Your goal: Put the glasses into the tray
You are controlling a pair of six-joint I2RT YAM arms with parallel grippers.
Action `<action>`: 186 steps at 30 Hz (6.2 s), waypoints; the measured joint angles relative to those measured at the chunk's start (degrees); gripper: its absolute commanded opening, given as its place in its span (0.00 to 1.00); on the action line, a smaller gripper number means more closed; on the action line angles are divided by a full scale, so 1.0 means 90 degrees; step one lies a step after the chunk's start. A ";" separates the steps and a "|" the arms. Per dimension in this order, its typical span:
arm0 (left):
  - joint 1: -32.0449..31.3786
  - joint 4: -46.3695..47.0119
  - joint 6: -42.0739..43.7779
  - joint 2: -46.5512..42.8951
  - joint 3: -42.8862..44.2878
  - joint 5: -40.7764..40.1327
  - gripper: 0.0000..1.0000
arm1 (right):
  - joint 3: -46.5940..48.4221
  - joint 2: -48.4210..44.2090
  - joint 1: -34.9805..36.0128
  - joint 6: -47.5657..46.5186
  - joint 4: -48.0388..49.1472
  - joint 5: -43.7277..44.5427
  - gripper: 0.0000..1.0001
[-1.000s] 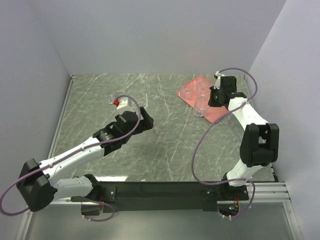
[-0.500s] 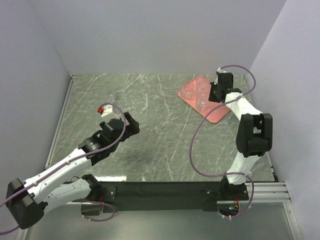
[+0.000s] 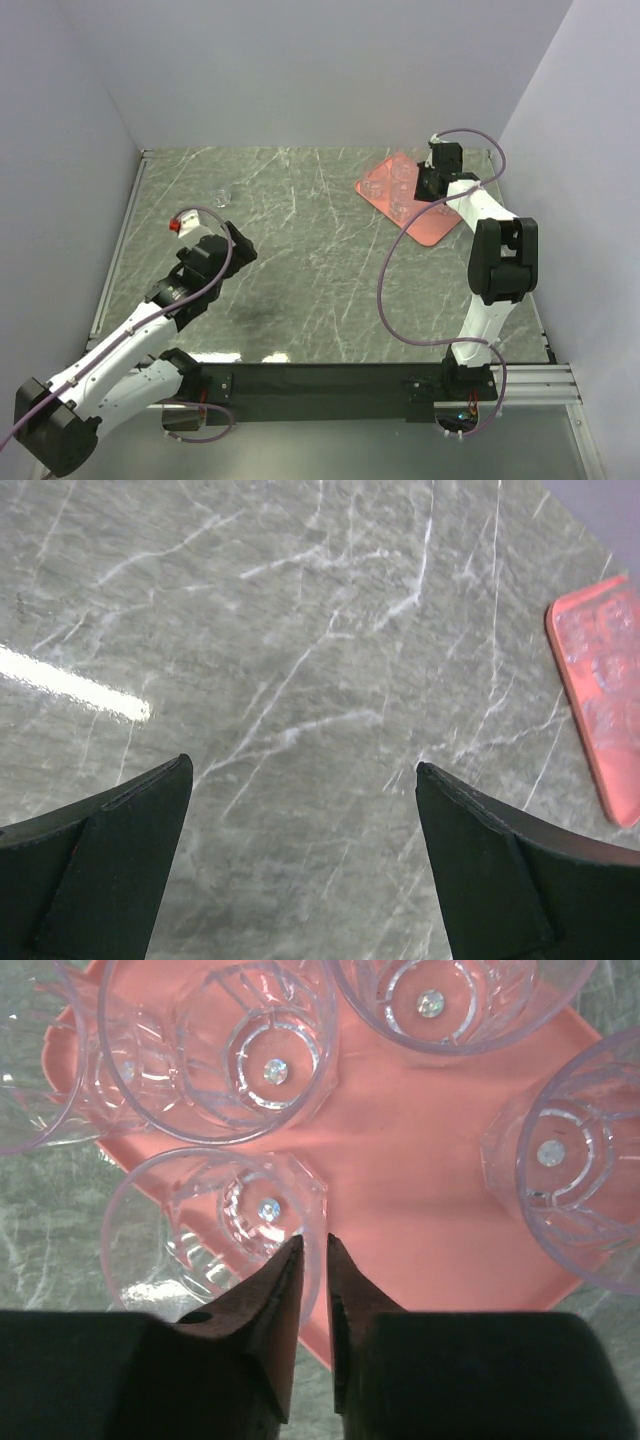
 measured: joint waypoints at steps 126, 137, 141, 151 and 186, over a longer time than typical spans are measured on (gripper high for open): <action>-0.1144 0.2514 -0.0673 0.4065 0.1790 0.3747 0.00 | -0.1564 -0.4167 0.1511 -0.3172 -0.2975 -0.3334 0.68; -0.2113 0.1749 -0.1234 0.4806 0.2841 0.2509 0.00 | -0.1246 -0.4097 0.2157 -0.1926 -0.2958 -0.2125 0.69; -0.2297 0.1358 -0.1413 0.4947 0.3164 0.2147 0.00 | -0.1246 -0.3997 0.2334 -0.1622 -0.2941 -0.1785 0.69; -0.2555 0.0573 -0.1719 0.5134 0.3674 0.1620 0.00 | -0.1256 -0.3689 0.2620 -0.1180 -0.2805 -0.0852 0.60; -0.2642 0.1960 -0.0984 0.3988 0.2591 0.1804 0.77 | -0.1581 -0.3483 0.0937 -0.2356 -0.2941 -0.2307 0.00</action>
